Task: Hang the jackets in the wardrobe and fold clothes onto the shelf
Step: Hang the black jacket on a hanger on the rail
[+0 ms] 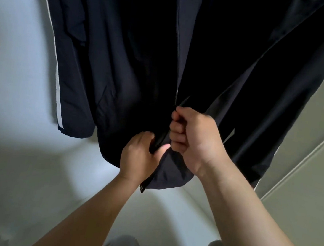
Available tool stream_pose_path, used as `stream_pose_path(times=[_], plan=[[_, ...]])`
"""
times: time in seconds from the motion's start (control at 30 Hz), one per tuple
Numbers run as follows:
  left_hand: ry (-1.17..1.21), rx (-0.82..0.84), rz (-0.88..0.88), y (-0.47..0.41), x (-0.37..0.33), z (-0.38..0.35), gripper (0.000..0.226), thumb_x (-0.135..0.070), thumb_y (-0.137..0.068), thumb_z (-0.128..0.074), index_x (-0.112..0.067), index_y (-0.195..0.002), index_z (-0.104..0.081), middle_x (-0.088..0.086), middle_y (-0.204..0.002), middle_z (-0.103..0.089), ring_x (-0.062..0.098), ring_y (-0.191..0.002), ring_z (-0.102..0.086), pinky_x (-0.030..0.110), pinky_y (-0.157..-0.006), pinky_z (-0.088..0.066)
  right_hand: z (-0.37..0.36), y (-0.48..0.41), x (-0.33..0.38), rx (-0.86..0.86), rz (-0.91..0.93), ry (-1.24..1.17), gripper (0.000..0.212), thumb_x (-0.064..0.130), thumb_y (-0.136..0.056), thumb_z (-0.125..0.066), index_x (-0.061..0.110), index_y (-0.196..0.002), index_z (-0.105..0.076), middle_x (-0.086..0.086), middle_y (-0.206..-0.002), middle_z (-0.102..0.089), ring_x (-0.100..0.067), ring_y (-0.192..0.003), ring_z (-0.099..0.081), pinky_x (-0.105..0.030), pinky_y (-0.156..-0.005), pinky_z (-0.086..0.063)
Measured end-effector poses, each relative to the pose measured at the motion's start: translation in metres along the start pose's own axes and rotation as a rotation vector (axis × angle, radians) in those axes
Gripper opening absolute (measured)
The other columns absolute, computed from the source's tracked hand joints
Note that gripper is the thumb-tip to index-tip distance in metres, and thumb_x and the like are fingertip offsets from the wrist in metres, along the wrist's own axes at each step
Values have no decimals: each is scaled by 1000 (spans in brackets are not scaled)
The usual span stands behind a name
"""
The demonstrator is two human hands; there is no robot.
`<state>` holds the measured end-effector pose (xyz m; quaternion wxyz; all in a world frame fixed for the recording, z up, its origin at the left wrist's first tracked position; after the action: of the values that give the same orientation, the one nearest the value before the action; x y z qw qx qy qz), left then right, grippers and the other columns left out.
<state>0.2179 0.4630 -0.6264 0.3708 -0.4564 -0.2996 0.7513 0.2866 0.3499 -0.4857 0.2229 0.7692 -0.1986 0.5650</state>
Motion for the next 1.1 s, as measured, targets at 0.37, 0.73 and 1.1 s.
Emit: stream_pose_path(times=[0.37, 0.73, 1.1], plan=[[33, -35, -136, -66, -25, 9, 28, -32, -94, -61, -15, -76, -48, -8, -67, -44, 14, -60, -44, 33, -51, -45, -8, -3, 75, -42, 214, 55, 27, 20, -98, -47, 19, -70, -50, 4, -55, -35, -8, -45, -23, -23, -40, -16], [-76, -67, -300, -152, -71, 22, 35, -38, -98, -43, -17, -72, -53, -4, -67, -55, 20, -60, -55, 35, -47, -47, -26, 11, 143, -31, 351, 25, 32, 17, -99, -47, 18, -66, -50, 4, -51, -34, -8, -42, -23, -20, -37, -17], [-28, -118, -314, -210, -118, 49, 31, -38, -96, -37, -22, -73, -50, -12, -60, -52, 8, -45, -46, 27, -38, -39, -39, 26, 188, -49, 398, 42, 30, 18, -100, -48, 16, -70, -52, 4, -50, -39, -7, -39, -27, -20, -34, -22]])
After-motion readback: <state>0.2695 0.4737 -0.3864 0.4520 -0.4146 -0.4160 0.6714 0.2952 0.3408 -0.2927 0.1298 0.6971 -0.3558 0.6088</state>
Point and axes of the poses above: each hand's wrist, its own y-axis away from the middle knuckle, its own z-axis out of the back of the hand, x = y × z, the point moved 1 cm from there along -y, towards the middle knuckle
